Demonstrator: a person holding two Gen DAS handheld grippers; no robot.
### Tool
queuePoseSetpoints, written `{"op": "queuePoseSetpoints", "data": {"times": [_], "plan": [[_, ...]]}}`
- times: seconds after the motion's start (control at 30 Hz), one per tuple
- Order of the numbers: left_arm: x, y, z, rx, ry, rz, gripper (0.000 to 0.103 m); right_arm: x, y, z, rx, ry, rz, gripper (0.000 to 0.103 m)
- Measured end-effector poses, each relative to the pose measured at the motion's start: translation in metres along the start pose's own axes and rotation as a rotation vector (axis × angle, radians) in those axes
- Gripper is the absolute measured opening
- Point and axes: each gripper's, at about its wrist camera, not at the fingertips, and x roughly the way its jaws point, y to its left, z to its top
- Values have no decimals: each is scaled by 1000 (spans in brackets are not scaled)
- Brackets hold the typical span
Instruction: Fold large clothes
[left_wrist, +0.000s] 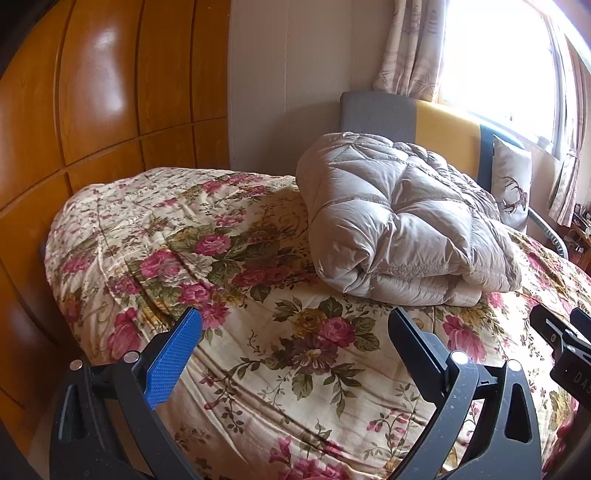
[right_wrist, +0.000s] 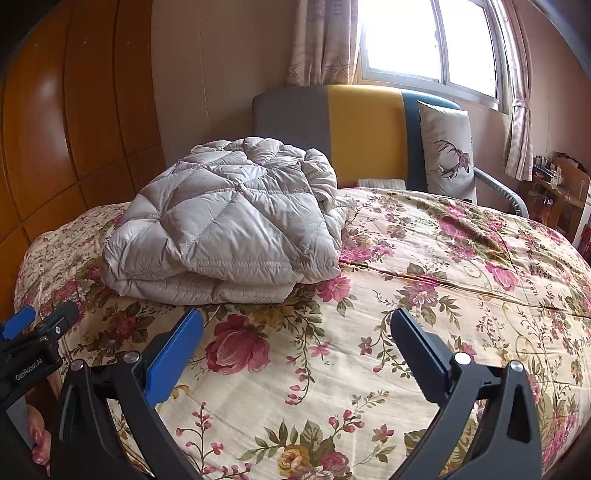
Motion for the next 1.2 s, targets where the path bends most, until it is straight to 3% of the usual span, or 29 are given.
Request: {"op": "queuePoseSetpoints", "data": {"times": [1.2], "plan": [[5,-1,-8,0,25,-3,100,5,0,-3,-10,23,14,101]]}}
